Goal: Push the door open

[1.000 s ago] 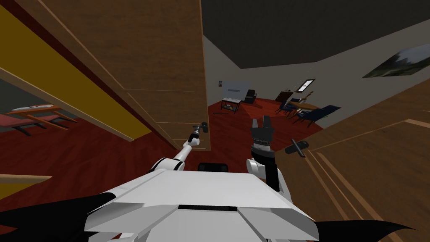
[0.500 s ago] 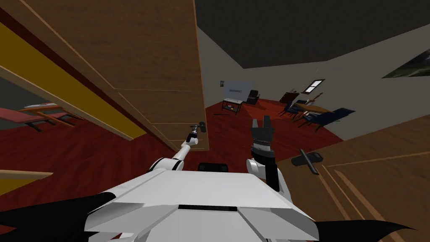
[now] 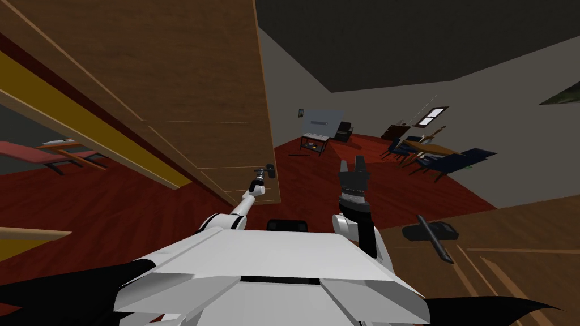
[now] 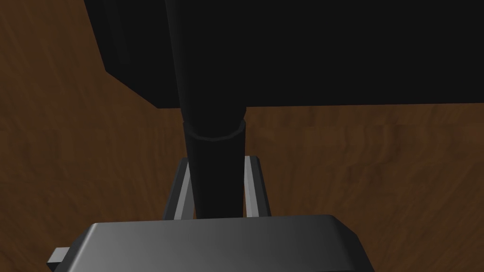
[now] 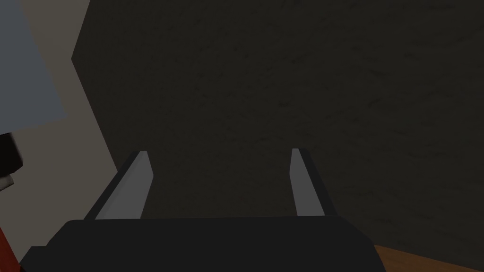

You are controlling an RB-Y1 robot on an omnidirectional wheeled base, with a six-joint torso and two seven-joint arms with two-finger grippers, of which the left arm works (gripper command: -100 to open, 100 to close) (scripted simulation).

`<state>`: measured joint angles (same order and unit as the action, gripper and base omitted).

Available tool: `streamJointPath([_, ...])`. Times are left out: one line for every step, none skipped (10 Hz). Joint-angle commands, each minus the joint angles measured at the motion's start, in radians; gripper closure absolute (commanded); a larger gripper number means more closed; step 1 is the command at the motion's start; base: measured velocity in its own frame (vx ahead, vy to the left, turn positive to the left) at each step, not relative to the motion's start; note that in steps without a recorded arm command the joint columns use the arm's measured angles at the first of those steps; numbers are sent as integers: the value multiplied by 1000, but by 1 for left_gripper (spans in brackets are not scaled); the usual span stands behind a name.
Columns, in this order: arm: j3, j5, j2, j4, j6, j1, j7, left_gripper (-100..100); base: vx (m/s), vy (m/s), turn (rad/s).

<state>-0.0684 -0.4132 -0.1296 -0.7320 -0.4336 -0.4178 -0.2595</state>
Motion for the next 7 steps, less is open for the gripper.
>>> streamJointPath([-14, -5, -5, 6, -9, -5, -4, 100, 165, -101, 88])
streamJointPath([-25, -9, -9, 8, -10, -5, -8, 100, 186, -83, 59])
streamJointPath([-30, -11, -11, 9, -11, -5, -10, 100, 188, -78, 44])
streamJointPath([-41, -15, -15, 11, -13, -5, -13, 100, 179, -85, 50])
streamJointPath([-52, -19, -19, 13, -14, -4, -17, 100, 170, -89, 61])
streamJointPath([-58, -21, -21, 14, -15, -4, -19, 100, 155, -71, 50])
streamJointPath([-68, -25, -25, 16, -16, -4, -22, 100, 160, -110, 53])
